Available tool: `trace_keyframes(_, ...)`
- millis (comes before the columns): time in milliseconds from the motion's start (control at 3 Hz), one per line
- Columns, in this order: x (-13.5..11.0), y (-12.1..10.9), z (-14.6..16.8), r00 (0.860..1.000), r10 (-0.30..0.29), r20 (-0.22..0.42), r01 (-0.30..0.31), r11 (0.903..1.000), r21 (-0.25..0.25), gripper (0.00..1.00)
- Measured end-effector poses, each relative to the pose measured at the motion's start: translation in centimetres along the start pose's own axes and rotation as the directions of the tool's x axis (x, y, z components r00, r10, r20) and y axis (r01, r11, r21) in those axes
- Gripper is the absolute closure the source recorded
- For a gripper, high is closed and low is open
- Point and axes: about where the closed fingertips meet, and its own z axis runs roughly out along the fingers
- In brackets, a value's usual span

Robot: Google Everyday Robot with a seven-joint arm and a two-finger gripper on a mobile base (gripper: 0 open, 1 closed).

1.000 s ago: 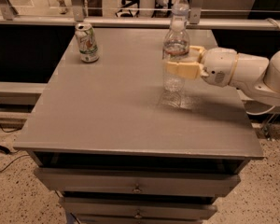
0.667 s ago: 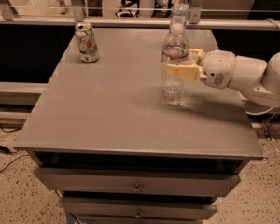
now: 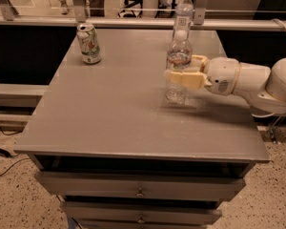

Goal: Place water bottle upright

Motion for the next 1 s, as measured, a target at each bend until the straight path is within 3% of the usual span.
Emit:
trace_keyframes(333, 0.5, 0.2, -0.3, 1.0, 0.008, -0.003, -0.008, 1.0, 0.001, 0.01)
trace_keyframes(667, 0.7, 0.4, -1.9, 0.999, 0.007, -0.038, -0.007, 0.9998, 0.018, 0.0)
trace_keyframes(1000, 0.0, 0.4, -4.5, 0.99, -0.038, -0.133, 0.042, 0.9987, 0.028, 0.0)
